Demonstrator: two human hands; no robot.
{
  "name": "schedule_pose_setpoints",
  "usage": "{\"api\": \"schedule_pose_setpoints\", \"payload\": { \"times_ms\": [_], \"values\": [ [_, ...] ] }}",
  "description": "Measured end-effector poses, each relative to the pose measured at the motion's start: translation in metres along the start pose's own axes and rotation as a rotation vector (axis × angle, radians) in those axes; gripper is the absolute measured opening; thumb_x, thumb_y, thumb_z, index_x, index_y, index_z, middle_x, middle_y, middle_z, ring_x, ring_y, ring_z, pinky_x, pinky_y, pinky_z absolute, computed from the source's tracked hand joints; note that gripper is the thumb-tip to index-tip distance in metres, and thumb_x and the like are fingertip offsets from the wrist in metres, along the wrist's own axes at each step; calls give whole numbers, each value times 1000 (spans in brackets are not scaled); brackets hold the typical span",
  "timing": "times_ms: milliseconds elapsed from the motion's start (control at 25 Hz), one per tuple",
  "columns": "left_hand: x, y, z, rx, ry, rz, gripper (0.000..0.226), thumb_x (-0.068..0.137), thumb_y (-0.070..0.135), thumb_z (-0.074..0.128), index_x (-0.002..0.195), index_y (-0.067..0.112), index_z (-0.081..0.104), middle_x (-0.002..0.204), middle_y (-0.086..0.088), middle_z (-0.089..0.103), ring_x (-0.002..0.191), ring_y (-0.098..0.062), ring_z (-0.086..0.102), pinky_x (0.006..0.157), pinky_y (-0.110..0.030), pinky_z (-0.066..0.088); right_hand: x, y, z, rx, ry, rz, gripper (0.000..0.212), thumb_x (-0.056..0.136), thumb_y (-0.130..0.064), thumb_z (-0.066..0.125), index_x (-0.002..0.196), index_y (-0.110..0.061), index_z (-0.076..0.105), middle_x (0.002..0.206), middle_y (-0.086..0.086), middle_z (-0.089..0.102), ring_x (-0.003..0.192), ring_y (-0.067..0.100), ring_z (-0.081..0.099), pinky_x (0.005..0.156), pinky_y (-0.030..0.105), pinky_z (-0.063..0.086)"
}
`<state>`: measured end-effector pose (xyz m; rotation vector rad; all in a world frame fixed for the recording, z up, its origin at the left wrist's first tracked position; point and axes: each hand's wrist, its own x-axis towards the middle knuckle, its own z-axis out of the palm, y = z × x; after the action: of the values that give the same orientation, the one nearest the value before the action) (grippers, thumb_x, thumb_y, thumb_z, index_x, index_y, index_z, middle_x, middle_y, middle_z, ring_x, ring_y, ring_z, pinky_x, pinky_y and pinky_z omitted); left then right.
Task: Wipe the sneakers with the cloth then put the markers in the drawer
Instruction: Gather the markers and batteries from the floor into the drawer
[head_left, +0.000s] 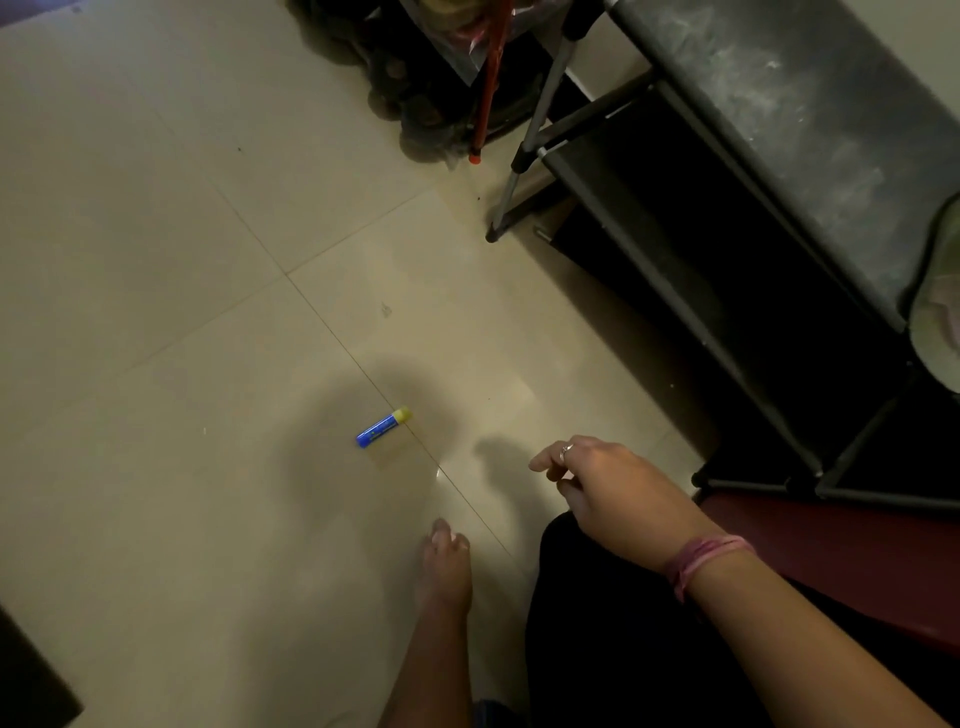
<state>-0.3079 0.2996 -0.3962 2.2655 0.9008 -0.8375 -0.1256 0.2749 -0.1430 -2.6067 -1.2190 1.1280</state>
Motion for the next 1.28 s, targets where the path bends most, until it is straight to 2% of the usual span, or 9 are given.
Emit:
{"api": "schedule_pose_setpoints", "payload": {
  "times_ms": [120,240,360,440,680,840,920,1080,1280],
  "values": [
    [-8,-13,2,-230,86,-35,31,96,1,37,124,8,46,133,-15,38,105,-27,47,86,-28,42,1,-5,6,32,-11,-13,33,94,-16,44,120,-33,56,114,-12,57,103,8,56,87,24,45],
    [-14,-10,-21,-643,227,-198,23,86,10,61,106,2,57,106,-15,51,81,-13,49,73,-21,41,6,-8,8,163,26,12,29,92,-13,48,113,-29,60,103,-16,60,84,2,55,77,12,43],
    [-22,26,-79,-1082,491,-189,27,76,8,72,103,10,67,97,-7,54,72,-6,57,62,-9,41,9,-13,7,659,113,185,24,92,-14,57,110,-29,60,102,-15,61,78,5,60,78,18,51],
    [-39,55,-124,-1275,569,18,36,73,8,75,107,21,68,99,1,54,71,-7,65,62,-13,50,11,-15,3,955,122,273,30,89,-17,64,116,-26,58,112,-10,61,87,6,62,81,20,52],
    [-55,65,-160,-1211,559,570,64,64,30,80,124,28,56,109,1,56,80,-12,65,70,-25,56,11,-13,3,1152,107,273,27,84,-4,66,110,-12,63,103,12,70,85,14,66,76,20,53],
    [-3,6,-130,-887,498,205,64,85,34,68,140,14,42,143,1,38,130,-16,42,104,-14,31,13,-3,1,1144,219,306,20,83,-7,68,98,-20,64,101,9,71,89,15,65,89,29,50],
    [27,-23,-110,-489,259,-37,64,94,35,54,145,4,31,159,-11,6,147,-28,7,117,-36,15,14,-4,1,1121,242,297,22,84,-7,68,99,-21,63,98,7,71,85,15,64,85,28,51],
    [58,-40,-107,-30,10,-123,66,92,41,49,146,8,27,157,-16,-19,145,-36,-17,114,-58,5,17,-8,2,1021,201,236,27,84,-5,67,102,-24,59,96,3,70,81,10,63,80,24,52],
    [83,-62,-127,20,-78,-145,66,91,49,50,145,15,33,159,-7,-19,146,-30,-17,114,-59,3,20,-8,8,934,183,213,27,84,-9,67,102,-28,59,97,-2,70,88,13,66,88,28,53]
  ]
}}
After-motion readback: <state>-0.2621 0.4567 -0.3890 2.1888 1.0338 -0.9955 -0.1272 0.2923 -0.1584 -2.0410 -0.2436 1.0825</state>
